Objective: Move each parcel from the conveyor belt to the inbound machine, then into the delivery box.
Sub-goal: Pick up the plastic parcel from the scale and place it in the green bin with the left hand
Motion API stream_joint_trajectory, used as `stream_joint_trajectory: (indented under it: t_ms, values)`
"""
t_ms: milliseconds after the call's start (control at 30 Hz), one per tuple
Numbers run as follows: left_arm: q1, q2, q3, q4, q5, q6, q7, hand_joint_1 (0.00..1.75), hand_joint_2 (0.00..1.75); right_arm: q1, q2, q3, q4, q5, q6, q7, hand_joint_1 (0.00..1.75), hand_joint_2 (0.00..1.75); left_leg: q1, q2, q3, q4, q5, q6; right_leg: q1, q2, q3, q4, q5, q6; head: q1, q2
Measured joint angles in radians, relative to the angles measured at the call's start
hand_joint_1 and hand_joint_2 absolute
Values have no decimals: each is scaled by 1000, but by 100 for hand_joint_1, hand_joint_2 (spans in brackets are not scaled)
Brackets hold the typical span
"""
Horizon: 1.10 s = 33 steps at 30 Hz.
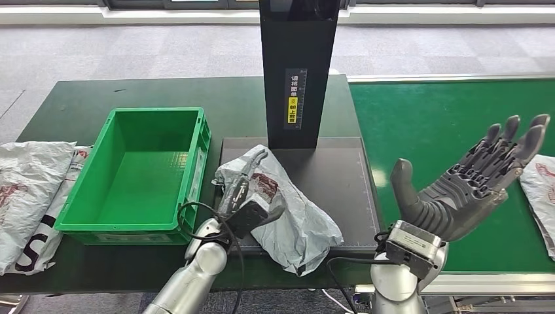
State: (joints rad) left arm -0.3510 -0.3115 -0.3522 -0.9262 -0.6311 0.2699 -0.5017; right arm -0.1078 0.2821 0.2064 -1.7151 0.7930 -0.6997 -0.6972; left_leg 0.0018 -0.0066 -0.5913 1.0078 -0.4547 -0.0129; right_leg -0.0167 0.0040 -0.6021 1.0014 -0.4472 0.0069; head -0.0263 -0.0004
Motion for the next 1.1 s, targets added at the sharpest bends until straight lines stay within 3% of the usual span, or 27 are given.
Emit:
stream_joint_trajectory:
  t_ms: [300, 533, 700, 833, 1100]
  values:
    - [-89, -54, -152, 243, -4, 4, 58, 0, 175, 6, 1, -27, 0, 7, 0, 0, 0, 175, 0, 0, 0, 0, -1, 0, 0, 0, 0, 0, 0, 0, 0, 0]
    - [-151, -64, -358, 368, -143, 54, 288, 0, 175, 13, 2, -60, -5, 4, 0, 0, 0, 175, 0, 0, 0, 0, 0, 0, 0, 0, 0, 0, 0, 0, 0, 0]
    - [-180, -64, -455, 410, -157, 59, 318, 1, 175, 16, 2, -75, -10, 1, 0, 0, 0, 175, 0, 0, 0, 0, -1, 0, 0, 0, 1, 0, 0, 0, 0, 0]
    - [-193, -65, -507, 431, -165, 38, 339, 175, 175, 17, 3, -78, -14, 6, 0, 0, 0, 175, 0, 0, 1, 0, 0, 1, 0, 0, 1, 0, 0, 0, 0, 0]
    - [-211, -66, -607, 464, -185, 36, 377, 175, 175, 21, 3, -96, -20, 15, 0, 0, 0, 175, 0, 0, 4, 0, 0, 2, 0, 0, 5, 0, 0, 0, 0, 0]
